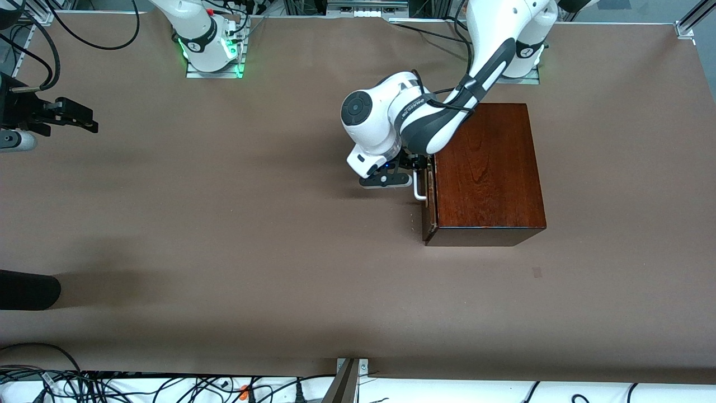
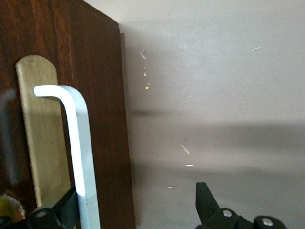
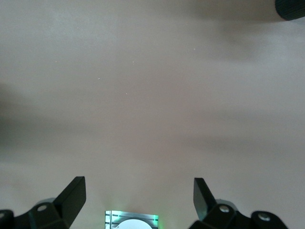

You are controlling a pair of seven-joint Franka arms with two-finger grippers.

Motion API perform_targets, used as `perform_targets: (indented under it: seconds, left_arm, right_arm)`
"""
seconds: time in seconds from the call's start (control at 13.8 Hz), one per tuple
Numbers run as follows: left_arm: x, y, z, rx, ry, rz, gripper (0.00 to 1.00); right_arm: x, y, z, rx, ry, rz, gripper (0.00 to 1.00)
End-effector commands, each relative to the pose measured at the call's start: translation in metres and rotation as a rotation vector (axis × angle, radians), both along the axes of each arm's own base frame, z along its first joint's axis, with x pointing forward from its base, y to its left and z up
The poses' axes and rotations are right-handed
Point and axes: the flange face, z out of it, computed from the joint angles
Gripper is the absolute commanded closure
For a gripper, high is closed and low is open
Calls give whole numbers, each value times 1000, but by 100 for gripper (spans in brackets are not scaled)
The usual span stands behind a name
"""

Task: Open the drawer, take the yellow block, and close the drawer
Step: 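Pull the drawer handle outward with the left gripper, opening the drawer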

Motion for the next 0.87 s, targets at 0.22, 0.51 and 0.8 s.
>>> perform_targets:
  seconds: [0.22,0.51,0.8]
  left_arm:
    - [-13,-58,-7,-69,-22,19,0]
    - [-16,-81,-4,-101,-39,37,0]
    - [-21,-98,1,-128,-48,35,0]
  right_arm:
    - [3,0,5,12,-10,6,0]
    - [3,0,5,12,-8,6,0]
    - [3,0,5,12,-8,6,0]
